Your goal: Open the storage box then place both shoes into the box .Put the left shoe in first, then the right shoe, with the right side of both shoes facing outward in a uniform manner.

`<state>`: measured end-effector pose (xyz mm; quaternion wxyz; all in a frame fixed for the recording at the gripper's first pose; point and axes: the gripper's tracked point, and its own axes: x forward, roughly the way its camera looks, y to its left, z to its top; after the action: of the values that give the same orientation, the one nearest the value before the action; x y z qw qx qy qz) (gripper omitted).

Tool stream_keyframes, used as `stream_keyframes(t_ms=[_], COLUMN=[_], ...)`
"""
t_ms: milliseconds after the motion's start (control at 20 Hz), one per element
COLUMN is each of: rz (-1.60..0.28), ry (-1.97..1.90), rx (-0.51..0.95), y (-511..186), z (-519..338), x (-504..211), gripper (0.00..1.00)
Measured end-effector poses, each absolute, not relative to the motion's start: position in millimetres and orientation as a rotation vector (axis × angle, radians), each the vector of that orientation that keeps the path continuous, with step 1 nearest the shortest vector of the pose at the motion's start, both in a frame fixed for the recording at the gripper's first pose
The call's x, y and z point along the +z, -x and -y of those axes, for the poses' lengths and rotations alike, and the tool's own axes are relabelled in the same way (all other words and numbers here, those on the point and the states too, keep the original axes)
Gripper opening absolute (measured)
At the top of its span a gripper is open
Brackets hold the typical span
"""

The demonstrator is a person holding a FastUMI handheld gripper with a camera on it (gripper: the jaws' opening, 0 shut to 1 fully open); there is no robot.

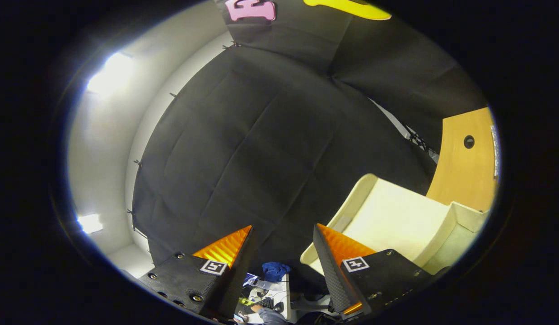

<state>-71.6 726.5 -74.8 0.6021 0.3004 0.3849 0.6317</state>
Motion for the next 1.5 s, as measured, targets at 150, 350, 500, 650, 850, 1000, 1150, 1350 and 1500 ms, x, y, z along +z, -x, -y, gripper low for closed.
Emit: stream_keyframes(t_ms=[150, 350, 500, 650, 850, 1000, 1150, 1350, 1500], rz=[-0.892, -0.845, -0.794, -0.748, -0.725, -0.731, -0.778, -0.849, -0.918], ry=[-0.69, -0.66, -0.641, -0.582, -0.473, -0.396, -0.341, -0.288, -0.209], rx=[1.451, 1.378, 1.278, 1.157, 0.98, 0.862, 0.774, 0.657, 0.582], y=[72, 56, 32, 15, -3, -4, 5, 16, 32], z=[-716, -664, -602, -529, -429, -365, -317, -266, -236], x=[-75, -72, -73, -82, -109, -139, -173, -218, -255], gripper=[0.78, 0.78, 0.78, 0.77, 0.77, 0.77, 0.78, 0.78, 0.78])
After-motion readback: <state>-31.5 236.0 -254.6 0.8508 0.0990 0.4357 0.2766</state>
